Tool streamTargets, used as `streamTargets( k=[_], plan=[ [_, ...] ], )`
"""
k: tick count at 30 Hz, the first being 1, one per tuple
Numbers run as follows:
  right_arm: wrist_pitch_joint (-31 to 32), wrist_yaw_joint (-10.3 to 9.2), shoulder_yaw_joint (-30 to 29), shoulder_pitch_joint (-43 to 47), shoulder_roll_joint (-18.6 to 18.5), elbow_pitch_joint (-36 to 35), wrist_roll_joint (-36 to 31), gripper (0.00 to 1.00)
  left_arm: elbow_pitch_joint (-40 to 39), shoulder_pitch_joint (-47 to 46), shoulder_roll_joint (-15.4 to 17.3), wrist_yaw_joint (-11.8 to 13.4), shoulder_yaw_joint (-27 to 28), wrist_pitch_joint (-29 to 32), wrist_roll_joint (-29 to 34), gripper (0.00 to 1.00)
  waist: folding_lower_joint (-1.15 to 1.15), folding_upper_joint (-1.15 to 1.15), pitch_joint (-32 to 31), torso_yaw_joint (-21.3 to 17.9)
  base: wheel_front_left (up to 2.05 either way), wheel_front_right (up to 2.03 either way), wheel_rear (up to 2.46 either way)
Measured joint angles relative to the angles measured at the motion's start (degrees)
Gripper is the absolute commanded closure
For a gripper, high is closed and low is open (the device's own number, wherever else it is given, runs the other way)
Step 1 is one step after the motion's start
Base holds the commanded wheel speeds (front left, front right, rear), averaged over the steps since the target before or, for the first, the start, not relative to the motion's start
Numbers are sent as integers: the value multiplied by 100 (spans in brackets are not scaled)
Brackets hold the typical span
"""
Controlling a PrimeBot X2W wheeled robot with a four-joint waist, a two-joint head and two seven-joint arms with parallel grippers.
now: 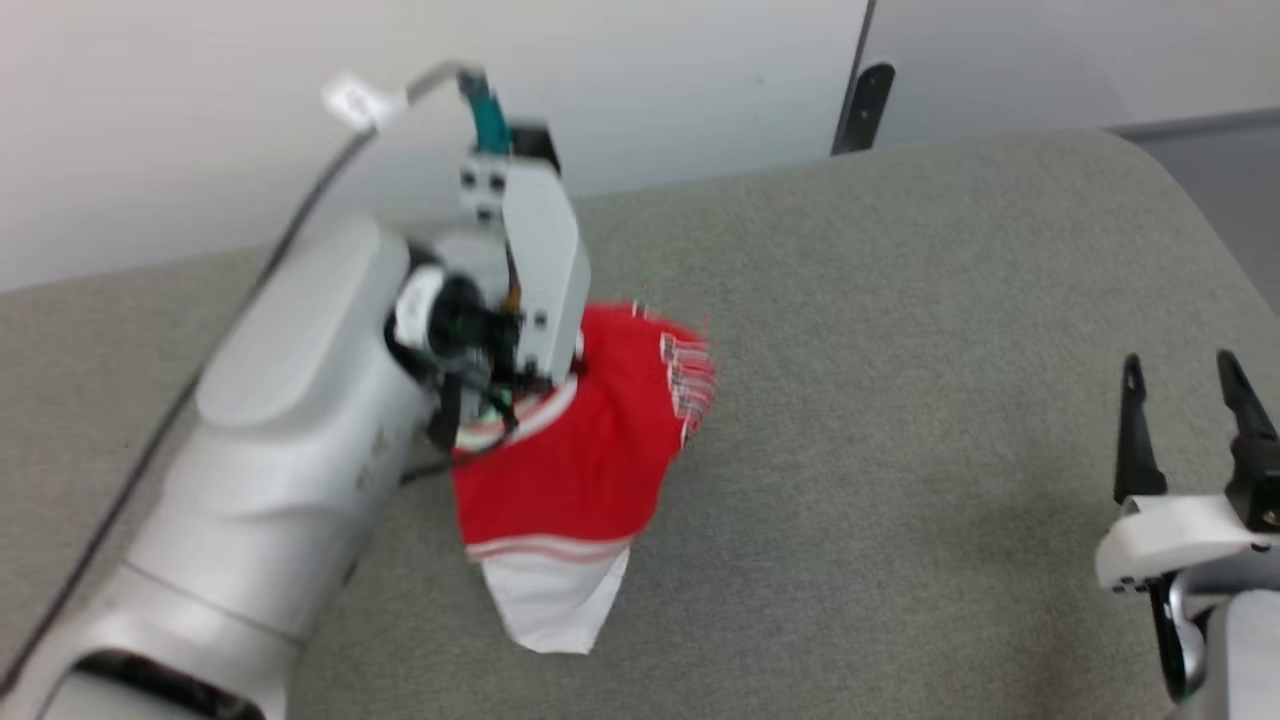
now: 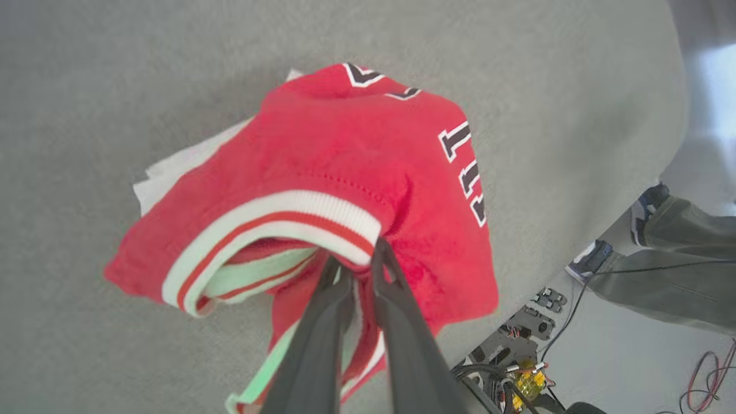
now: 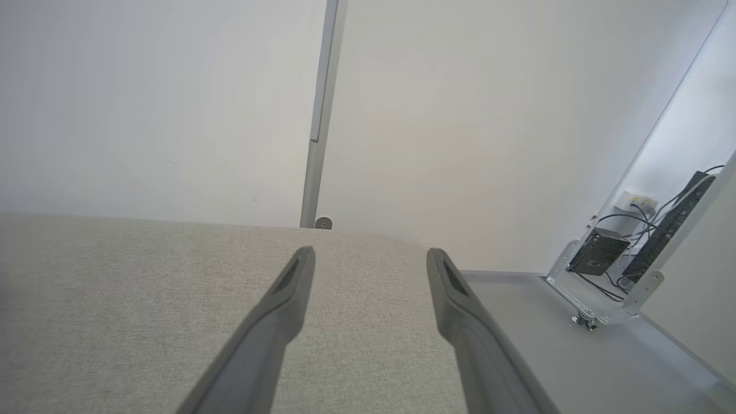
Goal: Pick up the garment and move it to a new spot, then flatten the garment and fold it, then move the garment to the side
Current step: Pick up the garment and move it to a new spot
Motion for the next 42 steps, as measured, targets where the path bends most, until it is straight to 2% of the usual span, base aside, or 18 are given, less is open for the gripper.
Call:
streamTargets(
  k=[3, 7, 12, 17, 18, 19, 20, 21, 28, 32, 36, 42],
  plan=[
    [0, 0, 210, -116, 0, 9, 129, 0, 73, 296, 76, -70, -47, -41, -32, 100, 0, 0, 135, -87, 0, 0, 0],
    [-10, 0, 492, -323, 4, 19, 309, 0, 265, 593, 325, -499, -163, -36, -60, 100, 0, 0, 316, -266, 0, 0, 0],
    [-13, 0, 675, -432, 0, 25, 456, 0, 426, 776, 570, -860, -297, -89, -82, 100, 0, 0, 511, -523, 0, 0, 0],
    [-13, 0, 649, -466, 0, 32, 479, 0, 474, 808, 730, -978, -458, -182, -79, 100, 0, 0, 657, -709, 0, 0, 0],
    [-13, 0, 621, -465, 1, 36, 475, 0, 471, 798, 732, -987, -480, -179, -81, 70, 0, 0, 665, -729, 0, 0, 0],
    [-13, 0, 595, -454, -1, 49, 466, 0, 471, 777, 731, -1000, -491, -152, -96, 56, 0, 0, 657, -734, 0, 0, 0],
    [-13, 0, 576, -437, -2, 62, 442, 0, 464, 740, 732, -1010, -511, -123, -102, 36, 0, 0, 642, -734, 0, 0, 0],
    [-13, 0, 548, -410, 2, 79, 424, 0, 435, 686, 740, -1011, -558, -104, -88, 0, 0, 0, 623, -729, 0, 0, 0],
    [-13, 0, 426, -321, 0, 233, 326, 0, 313, 302, 879, -1017, -639, 51, -79, 0, 0, 0, 342, -574, 0, 0, 0],
    [-13, 0, 458, -251, 2, 248, 326, 0, 257, 207, 996, -970, -519, -116, -78, 0, 0, 0, 146, -434, 0, 0, 0],
    [-13, 0, 508, -137, 1, 134, 364, 0, 112, 205, 1193, -886, -393, -511, 20, 0, 0, 0, -26, -259, 0, 0, 0],
    [-13, 0, 637, 185, 3, -99, 497, 0, -422, 655, 1337, -832, -43, -1526, -37, 0, 0, 0, -267, 53, 0, 0, 0]
  ],
)
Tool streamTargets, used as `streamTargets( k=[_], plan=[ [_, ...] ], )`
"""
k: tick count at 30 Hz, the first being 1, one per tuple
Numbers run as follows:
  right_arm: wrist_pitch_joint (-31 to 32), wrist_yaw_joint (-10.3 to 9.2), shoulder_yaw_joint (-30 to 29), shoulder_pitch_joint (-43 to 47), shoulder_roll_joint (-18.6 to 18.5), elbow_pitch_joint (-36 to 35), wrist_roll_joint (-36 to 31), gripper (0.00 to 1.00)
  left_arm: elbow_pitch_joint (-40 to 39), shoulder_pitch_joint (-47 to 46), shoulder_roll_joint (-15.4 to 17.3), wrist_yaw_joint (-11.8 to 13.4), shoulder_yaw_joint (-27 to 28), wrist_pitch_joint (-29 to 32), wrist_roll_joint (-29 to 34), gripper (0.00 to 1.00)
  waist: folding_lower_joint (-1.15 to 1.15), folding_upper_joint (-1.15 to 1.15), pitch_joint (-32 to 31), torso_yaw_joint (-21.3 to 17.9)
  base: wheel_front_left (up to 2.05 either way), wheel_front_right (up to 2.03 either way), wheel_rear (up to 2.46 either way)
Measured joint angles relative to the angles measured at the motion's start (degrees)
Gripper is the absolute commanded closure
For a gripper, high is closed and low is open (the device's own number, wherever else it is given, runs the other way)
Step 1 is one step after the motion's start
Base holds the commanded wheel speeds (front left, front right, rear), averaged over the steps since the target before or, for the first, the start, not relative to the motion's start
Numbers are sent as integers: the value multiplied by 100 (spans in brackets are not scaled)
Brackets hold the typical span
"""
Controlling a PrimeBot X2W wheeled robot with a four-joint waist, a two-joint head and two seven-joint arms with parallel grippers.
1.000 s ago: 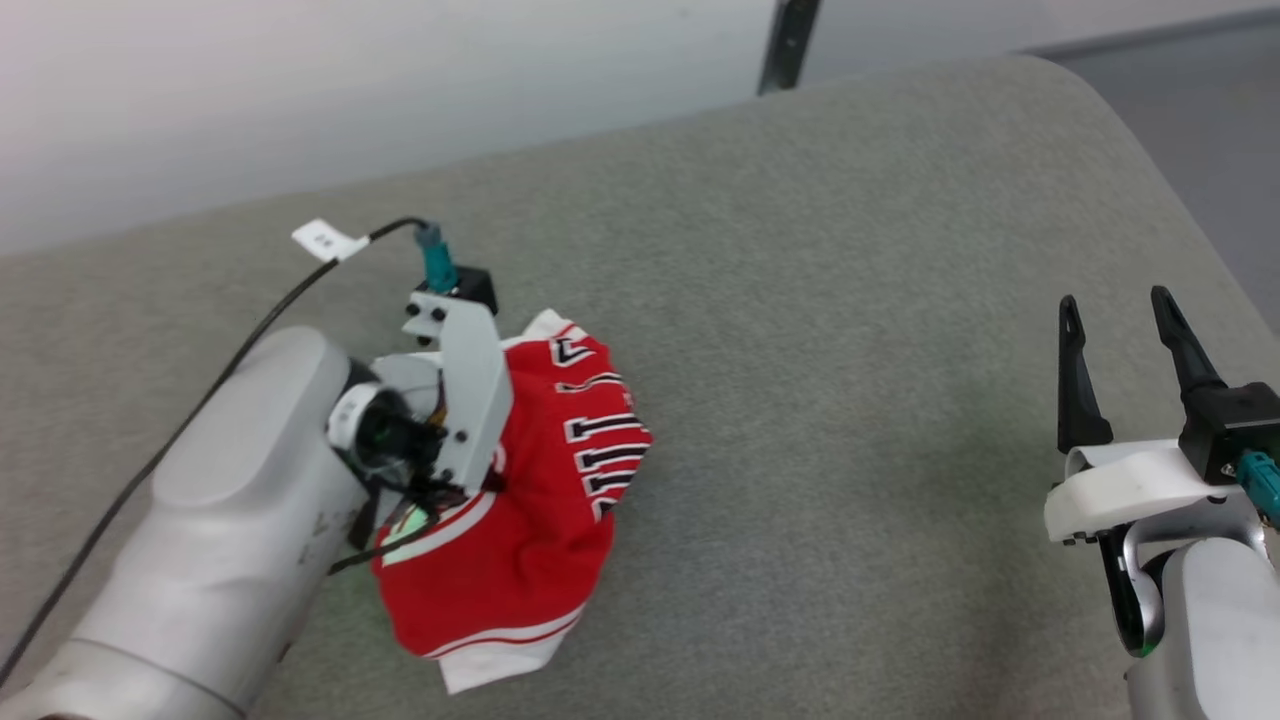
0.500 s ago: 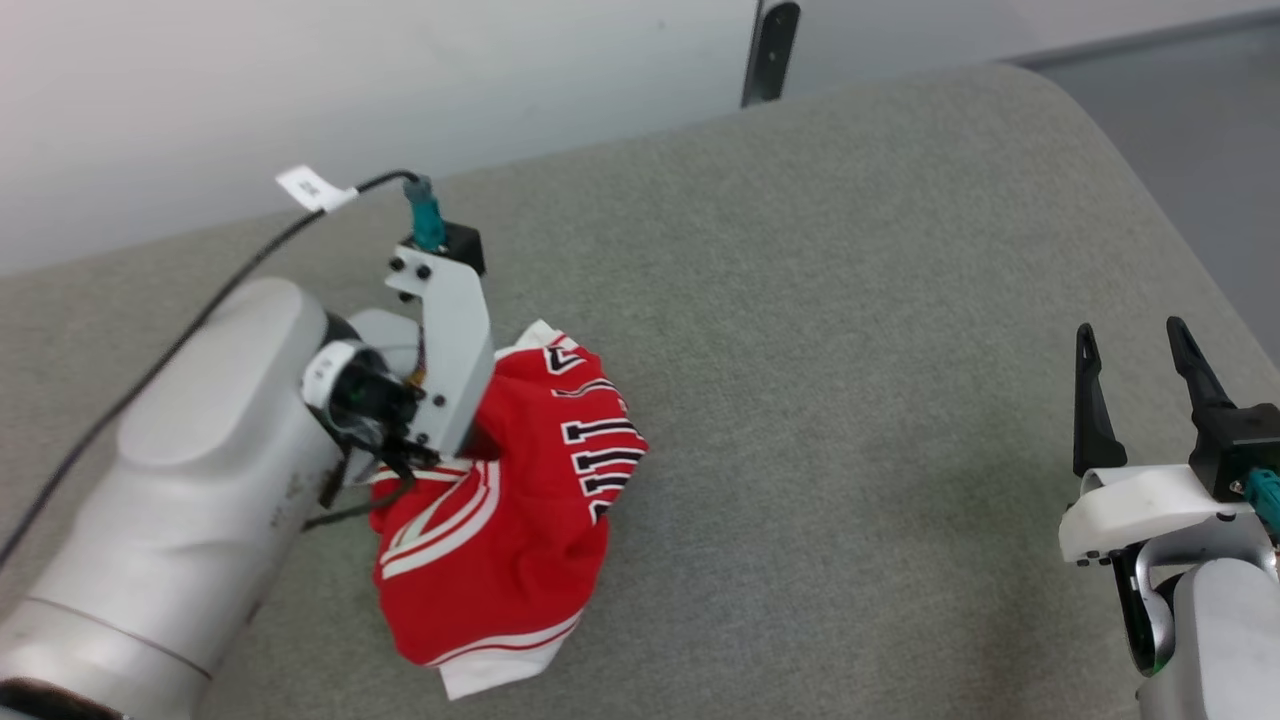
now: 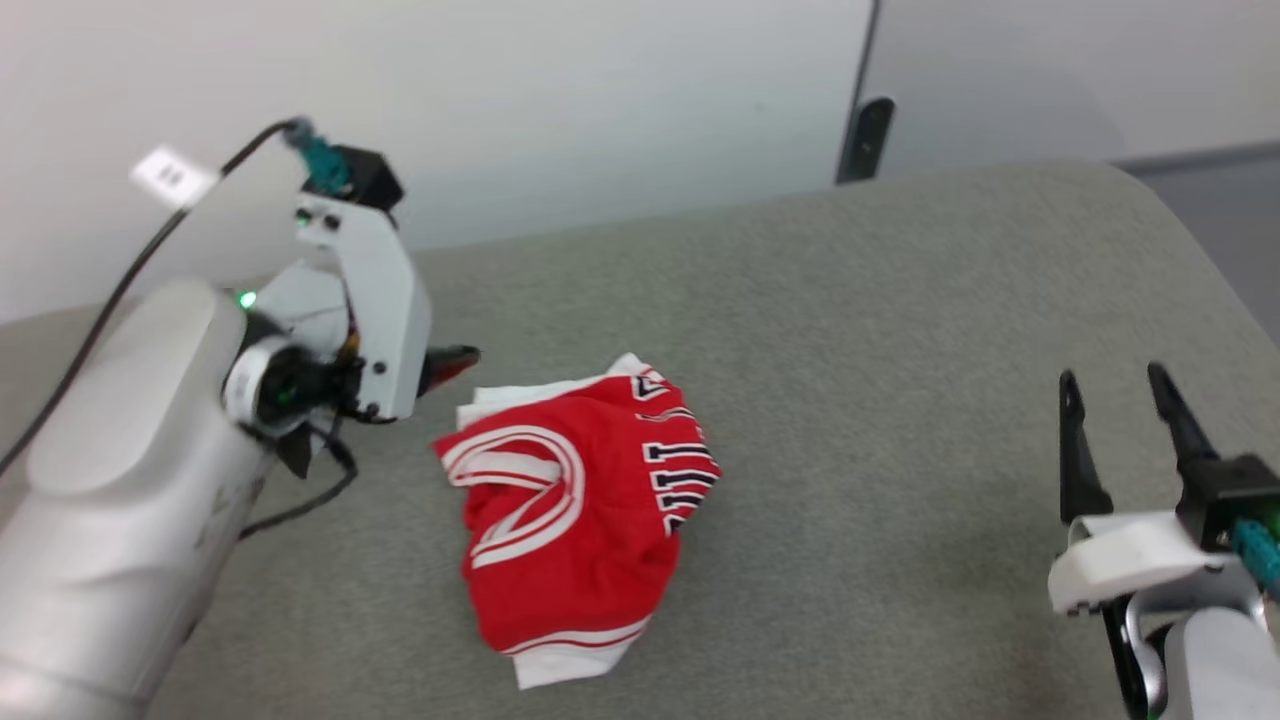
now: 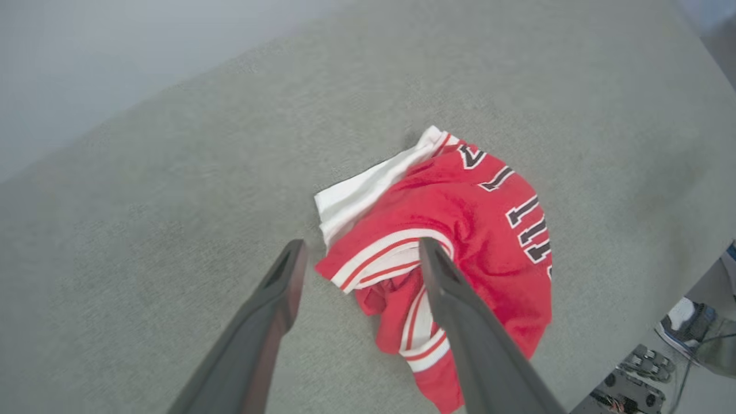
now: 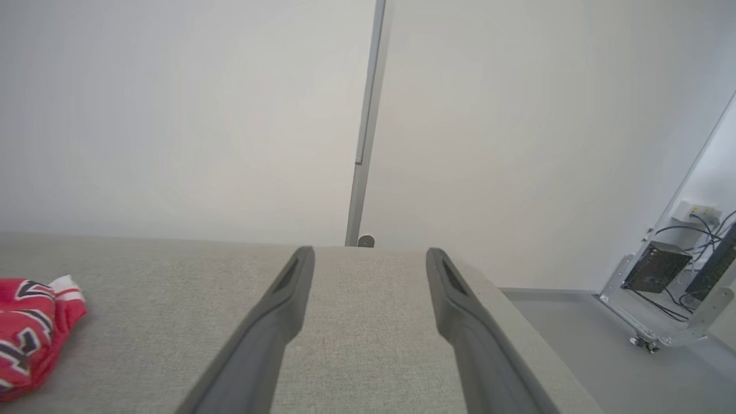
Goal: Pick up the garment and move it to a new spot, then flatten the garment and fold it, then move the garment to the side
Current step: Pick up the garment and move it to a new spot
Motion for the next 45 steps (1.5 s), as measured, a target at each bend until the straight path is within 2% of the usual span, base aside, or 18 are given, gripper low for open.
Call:
streamTargets(
  k=[4, 7, 13, 20, 26, 30, 32, 34, 39, 45],
  plan=[
    [0, 0, 90, 162, -4, -19, 32, 0, -482, 427, 289, 48, 258, -854, 99, 0, 0, 0, -161, 218, 0, 0, 0],
    [-1, 0, 207, 273, -2, -44, 74, 0, -817, 922, 458, 191, 525, -1552, 110, 0, 0, 0, -286, 365, 0, 0, 0],
    [0, 0, 349, 502, 1, -187, 242, 0, -1592, 2165, 773, 336, 1031, -3337, 333, 0, 0, 0, -517, 629, 0, 0, 0],
    [0, 0, 454, 723, -1, -571, 425, 0, -2321, 3884, 826, 738, 1524, -5158, 534, 0, 0, 0, -728, 859, 0, 0, 0],
    [0, 0, 693, 979, -2, -654, 505, 0, -2581, 5063, 667, 1005, 1796, -6421, 728, 0, 0, 0, -881, 927, 0, 0, 0],
    [0, 0, 891, 1111, -1, -655, 555, 0, -2631, 5572, 590, 1191, 1940, -6705, 1134, 0, 0, 0, -974, 939, 0, 0, 0],
    [-1, 0, 961, 1193, -2, -639, 589, 0, -2635, 5788, 426, 1294, 2116, -6742, 1223, 0, 0, 0, -1025, 948, 0, 0, 0],
    [-1, 0, 936, 1244, 1, -646, 597, 0, -2737, 5951, 214, 1273, 2335, -6746, 1299, 0, 1, 0, -1073, 972, 0, 0, 0],
    [0, 0, 762, 1438, -1, -620, 577, 0, -2766, 6334, -120, 1002, 2735, -6769, 1805, 0, 0, 0, -1214, 1065, 0, 0, 0],
    [-1, 0, 482, 1496, -2, -601, 488, 0, -2605, 6570, -489, 480, 3166, -6769, 2193, 0, 0, 0, -1336, 1117, 0, 0, 0]
  ],
)
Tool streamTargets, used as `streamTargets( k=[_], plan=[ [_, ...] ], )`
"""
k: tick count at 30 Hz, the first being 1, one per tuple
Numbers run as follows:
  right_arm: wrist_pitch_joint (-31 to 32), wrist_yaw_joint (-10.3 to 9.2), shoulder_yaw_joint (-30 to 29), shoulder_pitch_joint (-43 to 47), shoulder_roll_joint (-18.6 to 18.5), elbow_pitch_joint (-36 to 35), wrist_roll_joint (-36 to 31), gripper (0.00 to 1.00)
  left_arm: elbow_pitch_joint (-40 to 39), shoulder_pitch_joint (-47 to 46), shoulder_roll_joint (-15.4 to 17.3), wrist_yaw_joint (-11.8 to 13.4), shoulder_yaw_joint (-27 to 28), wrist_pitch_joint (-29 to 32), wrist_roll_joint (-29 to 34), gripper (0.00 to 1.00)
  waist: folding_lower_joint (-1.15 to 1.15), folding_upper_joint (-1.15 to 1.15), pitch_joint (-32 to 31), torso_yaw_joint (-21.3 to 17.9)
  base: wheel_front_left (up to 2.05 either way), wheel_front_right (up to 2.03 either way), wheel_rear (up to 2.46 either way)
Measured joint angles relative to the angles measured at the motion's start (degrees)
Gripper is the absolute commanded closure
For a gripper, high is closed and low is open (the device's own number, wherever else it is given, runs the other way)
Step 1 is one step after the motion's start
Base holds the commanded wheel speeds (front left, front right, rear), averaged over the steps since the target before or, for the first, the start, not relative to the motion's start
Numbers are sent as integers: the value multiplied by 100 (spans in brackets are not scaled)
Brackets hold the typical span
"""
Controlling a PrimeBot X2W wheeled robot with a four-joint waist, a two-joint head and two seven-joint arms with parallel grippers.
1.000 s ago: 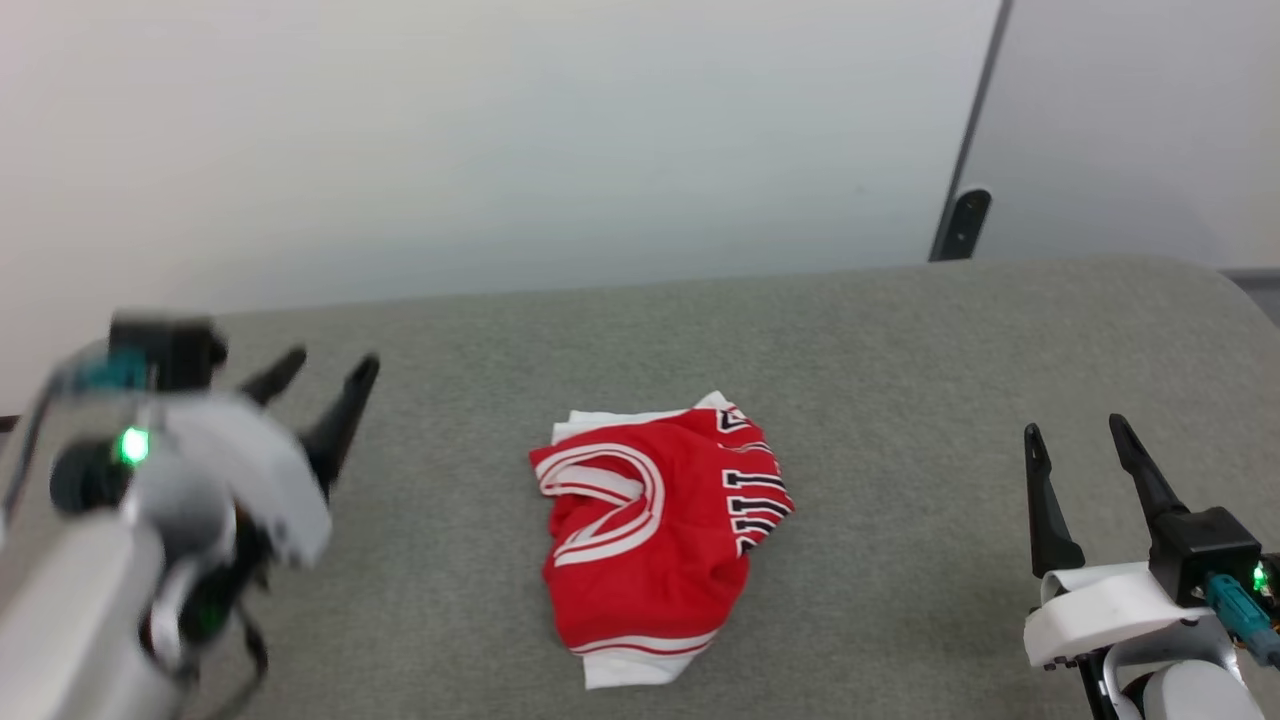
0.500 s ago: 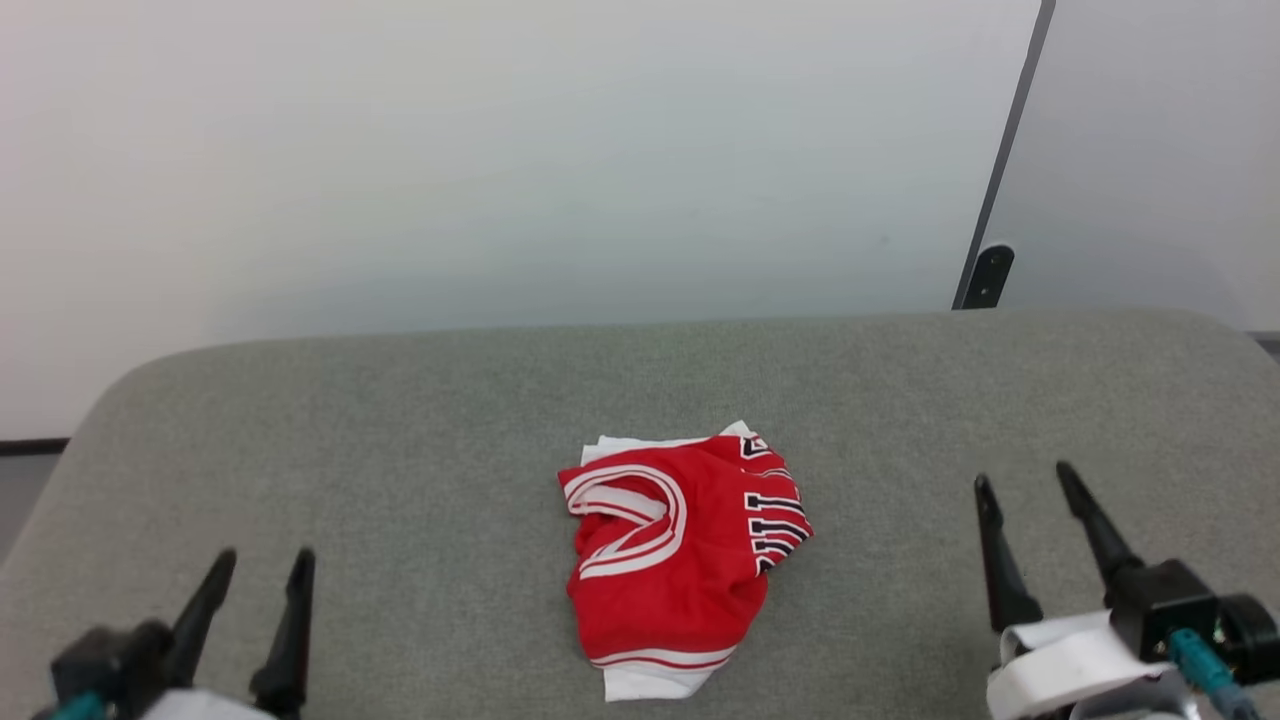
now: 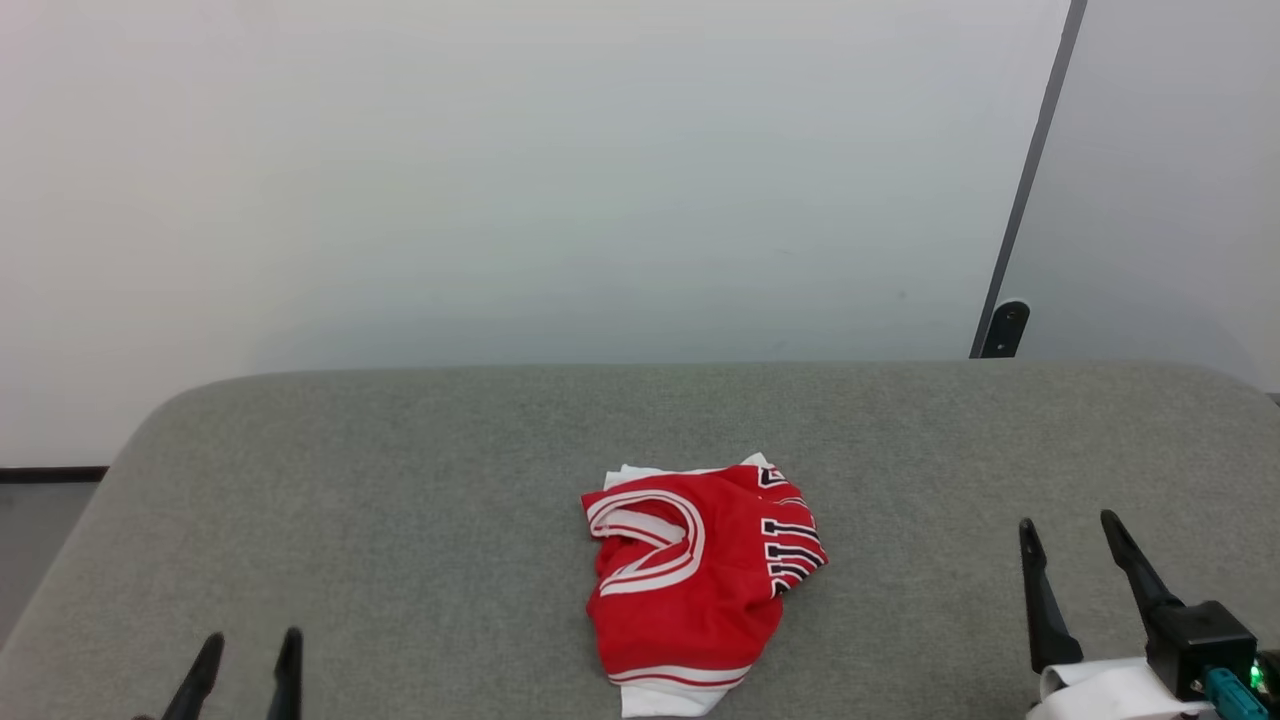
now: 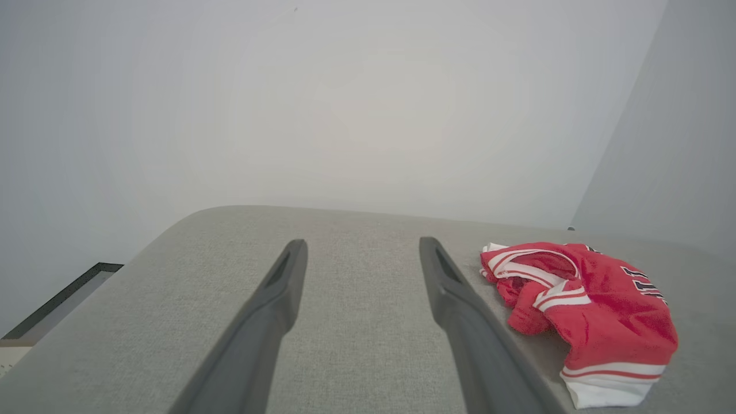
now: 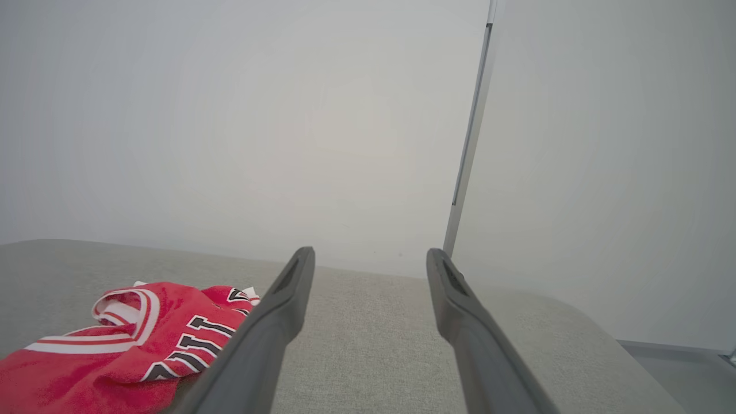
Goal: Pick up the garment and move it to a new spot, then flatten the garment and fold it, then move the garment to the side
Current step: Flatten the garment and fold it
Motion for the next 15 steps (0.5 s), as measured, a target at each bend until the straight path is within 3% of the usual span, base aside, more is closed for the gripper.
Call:
streamTargets(
  k=[5, 15],
  plan=[
    [1, 0, -178, 21, 1, 74, -108, 0, 185, 93, -203, -232, 266, 0, 233, 0, 0, 0, 3, -26, 0, 0, 0],
    [0, 0, -229, -54, 1, 93, -188, 0, 303, 101, -504, -446, 570, 0, 560, 0, 0, 0, 47, -100, 0, 0, 0]
  ],
)
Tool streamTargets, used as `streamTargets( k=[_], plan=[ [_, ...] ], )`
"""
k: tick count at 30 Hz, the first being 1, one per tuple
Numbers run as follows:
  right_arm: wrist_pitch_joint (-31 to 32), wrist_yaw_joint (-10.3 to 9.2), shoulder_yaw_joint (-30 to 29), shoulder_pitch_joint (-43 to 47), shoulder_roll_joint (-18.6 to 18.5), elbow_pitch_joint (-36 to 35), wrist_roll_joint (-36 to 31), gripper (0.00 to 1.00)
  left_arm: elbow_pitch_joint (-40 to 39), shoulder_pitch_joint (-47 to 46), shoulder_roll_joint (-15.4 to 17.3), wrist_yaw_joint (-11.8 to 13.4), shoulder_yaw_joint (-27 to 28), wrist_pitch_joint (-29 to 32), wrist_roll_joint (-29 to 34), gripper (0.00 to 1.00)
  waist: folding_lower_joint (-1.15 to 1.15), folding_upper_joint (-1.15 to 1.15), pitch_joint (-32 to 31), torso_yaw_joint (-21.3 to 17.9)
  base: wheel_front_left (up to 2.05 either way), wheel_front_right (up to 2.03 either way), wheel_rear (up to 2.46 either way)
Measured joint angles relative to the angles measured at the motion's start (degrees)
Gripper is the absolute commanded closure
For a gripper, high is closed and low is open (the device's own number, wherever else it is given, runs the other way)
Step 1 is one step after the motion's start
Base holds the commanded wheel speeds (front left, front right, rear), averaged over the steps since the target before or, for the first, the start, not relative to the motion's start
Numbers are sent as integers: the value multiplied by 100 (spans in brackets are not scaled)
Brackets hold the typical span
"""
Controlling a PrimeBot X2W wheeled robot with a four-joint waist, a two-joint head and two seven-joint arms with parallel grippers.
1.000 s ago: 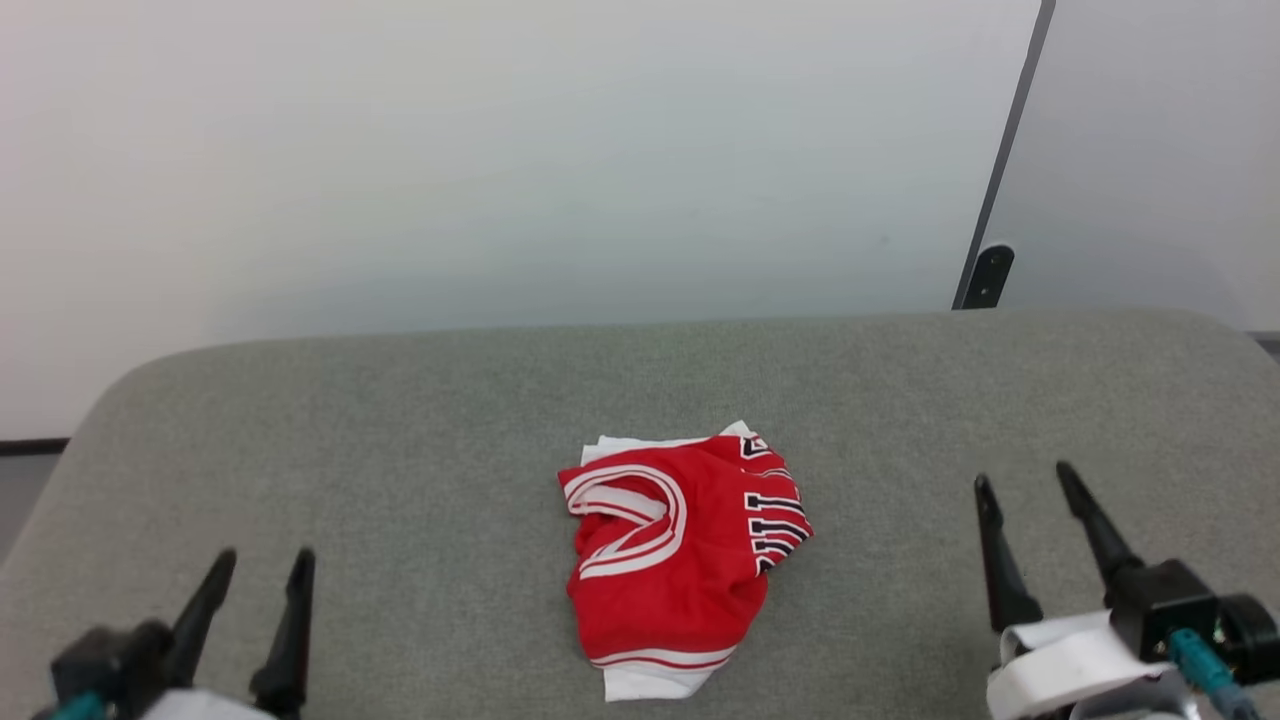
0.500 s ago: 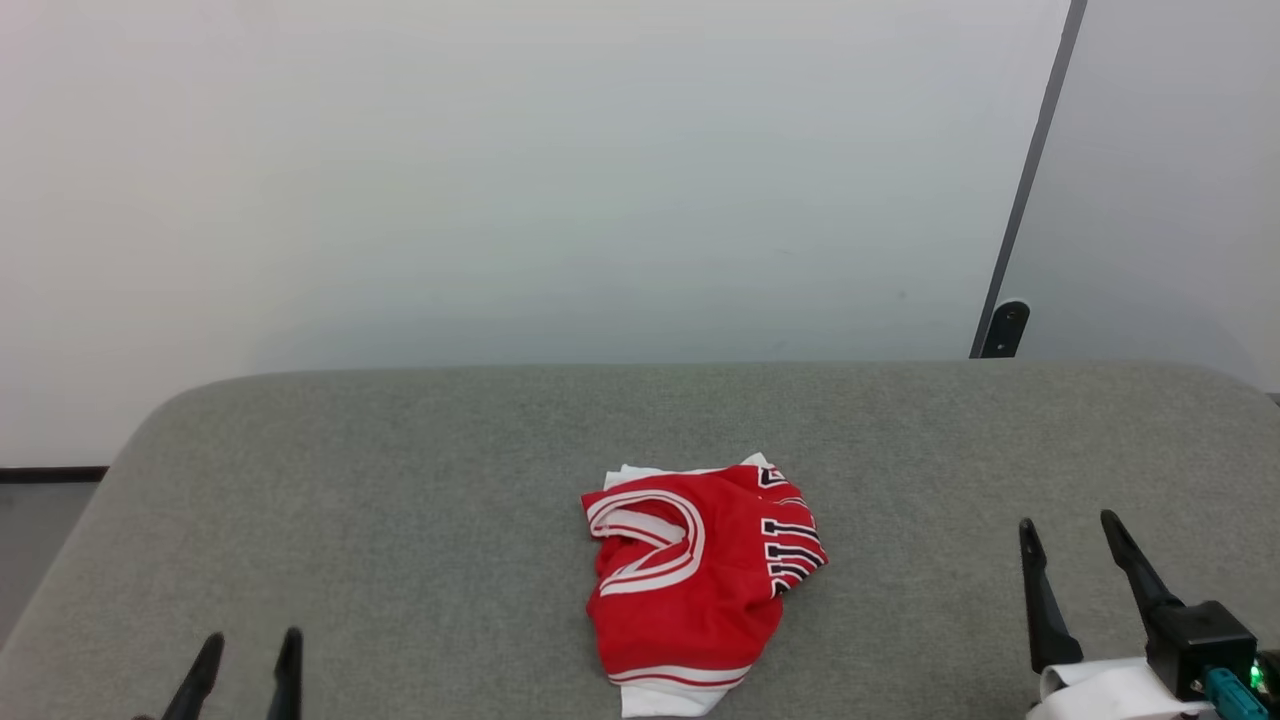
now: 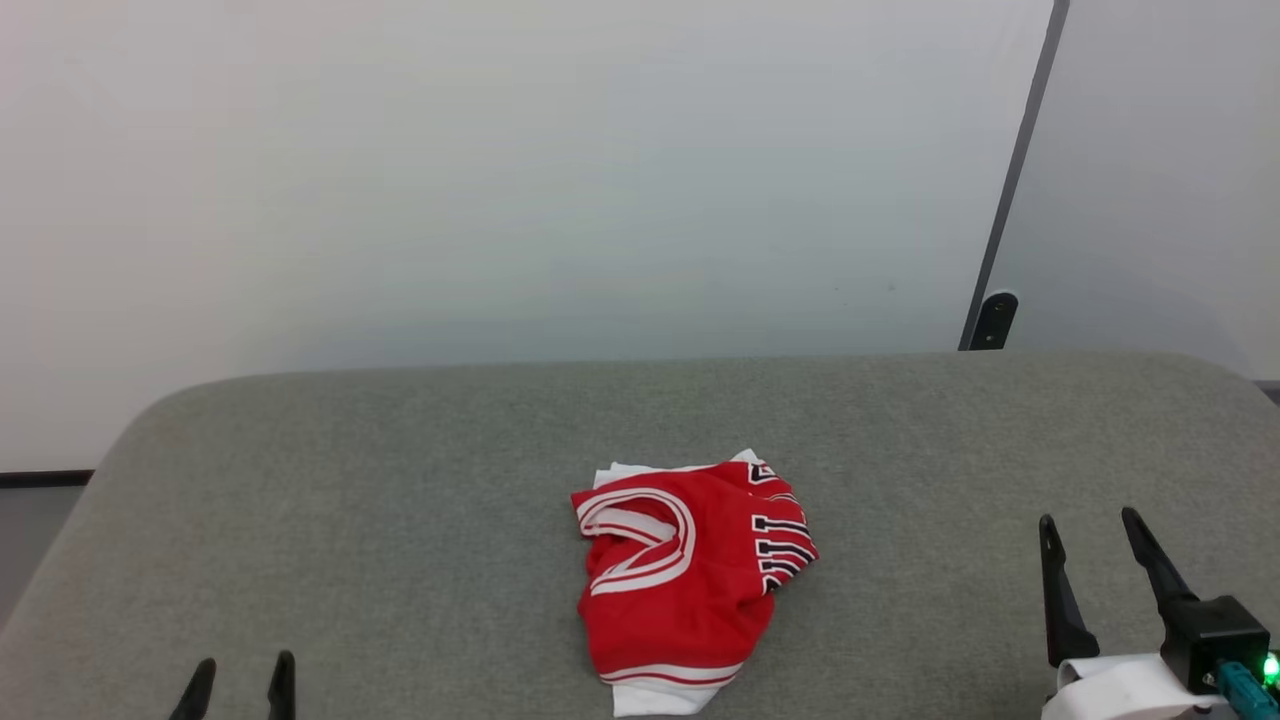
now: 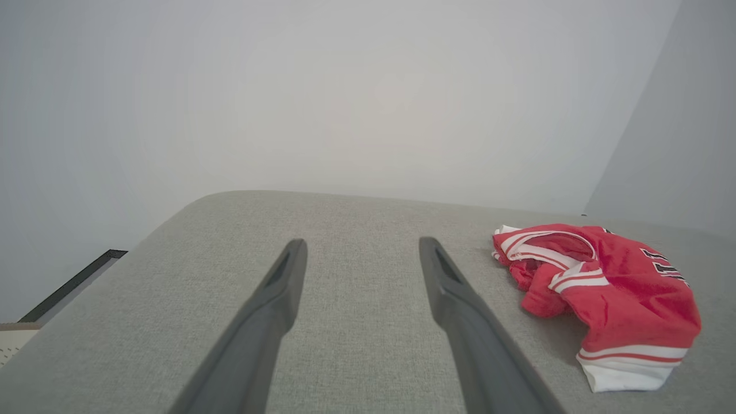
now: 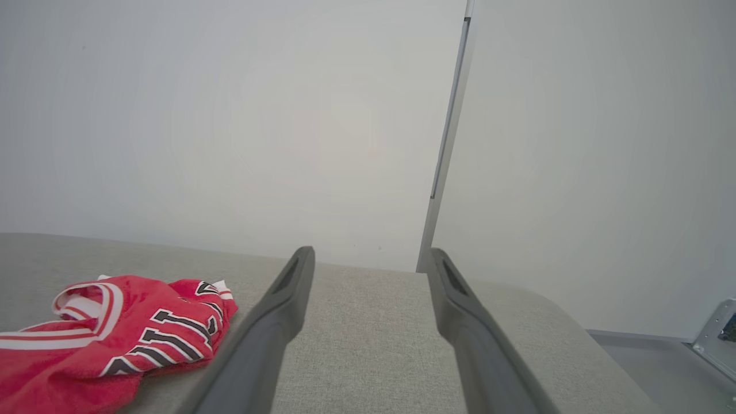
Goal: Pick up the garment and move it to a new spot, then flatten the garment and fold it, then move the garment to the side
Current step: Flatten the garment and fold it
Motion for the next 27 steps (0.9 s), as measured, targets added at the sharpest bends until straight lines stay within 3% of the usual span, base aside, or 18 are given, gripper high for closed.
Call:
streamTargets(
  k=[12, 16, 19, 25, 27],
  plan=[
    [1, 0, -512, -180, -2, -37, -343, 0, 185, -464, -326, -158, -396, -1, 285, 0, 0, 0, 228, -623, 0, 0, 0],
    [1, 0, -646, -205, -2, -47, -330, 0, 398, -669, -314, -200, -606, 166, 123, 0, 0, 0, 359, -883, 0, 0, 0],
    [1, 0, -646, -243, -3, -26, -300, 0, 405, -918, -235, -220, -823, 913, -454, 0, 0, 0, 483, -1025, 0, 0, 0],
    [1, 0, -541, -277, -3, 125, -255, 0, 123, -1695, 293, -237, -1149, 3633, -2105, 0, 0, 0, 695, -1133, 0, 0, 0],
    [1, 0, -483, -314, 1, 203, -246, 0, 23, -1973, 487, -182, -1249, 4517, -2363, 0, 0, 0, 728, -1115, 0, 0, 0]
  ],
)
